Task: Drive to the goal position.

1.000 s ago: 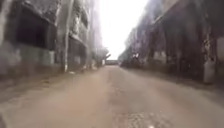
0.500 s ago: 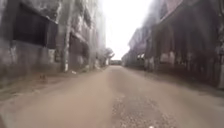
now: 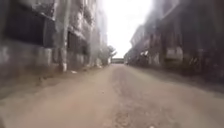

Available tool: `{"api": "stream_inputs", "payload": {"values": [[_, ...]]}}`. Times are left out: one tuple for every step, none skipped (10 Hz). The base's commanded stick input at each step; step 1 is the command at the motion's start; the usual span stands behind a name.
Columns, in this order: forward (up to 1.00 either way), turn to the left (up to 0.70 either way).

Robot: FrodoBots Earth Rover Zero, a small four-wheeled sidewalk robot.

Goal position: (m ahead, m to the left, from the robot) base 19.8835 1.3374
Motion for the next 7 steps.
{"api": "stream_inputs", "payload": {"values": [[0.70, 0.01], [0.70, 0.01], [0.70, 0.01], [0.70, 0.01], [0.70, 0.01], [0.70, 0.01], [0.70, -0.06]]}}
